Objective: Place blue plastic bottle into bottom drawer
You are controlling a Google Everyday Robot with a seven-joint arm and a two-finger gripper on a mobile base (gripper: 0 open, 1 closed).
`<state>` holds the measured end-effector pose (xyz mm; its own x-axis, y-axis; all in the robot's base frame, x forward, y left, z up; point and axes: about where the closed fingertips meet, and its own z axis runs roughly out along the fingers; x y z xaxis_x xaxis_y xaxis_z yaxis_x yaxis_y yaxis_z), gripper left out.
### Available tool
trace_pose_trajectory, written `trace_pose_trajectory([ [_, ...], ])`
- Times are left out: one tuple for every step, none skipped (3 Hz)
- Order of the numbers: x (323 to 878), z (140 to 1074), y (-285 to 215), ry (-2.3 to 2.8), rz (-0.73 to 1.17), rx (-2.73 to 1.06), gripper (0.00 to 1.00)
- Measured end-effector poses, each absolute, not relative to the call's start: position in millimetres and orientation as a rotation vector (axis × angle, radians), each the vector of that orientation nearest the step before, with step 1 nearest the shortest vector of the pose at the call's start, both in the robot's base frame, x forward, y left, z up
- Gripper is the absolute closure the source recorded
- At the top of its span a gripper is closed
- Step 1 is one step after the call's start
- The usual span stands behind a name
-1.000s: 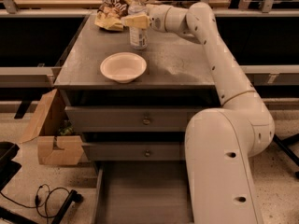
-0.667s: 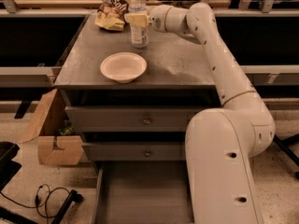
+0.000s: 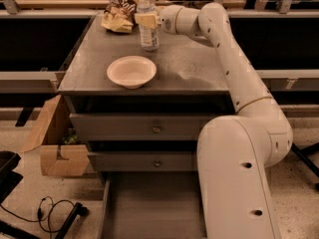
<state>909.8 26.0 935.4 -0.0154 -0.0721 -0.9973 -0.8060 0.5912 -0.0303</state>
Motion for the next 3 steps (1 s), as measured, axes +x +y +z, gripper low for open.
trace_pose_trajectory([
  [909.7, 935.4, 26.0, 1.491, 0.689, -0.782, 1.00],
  [902.0, 946.8, 20.0, 1.466, 0.687, -0.760, 1.00],
  [875.2, 1003.1, -26.9, 1.372, 0.598, -0.685, 1.00],
])
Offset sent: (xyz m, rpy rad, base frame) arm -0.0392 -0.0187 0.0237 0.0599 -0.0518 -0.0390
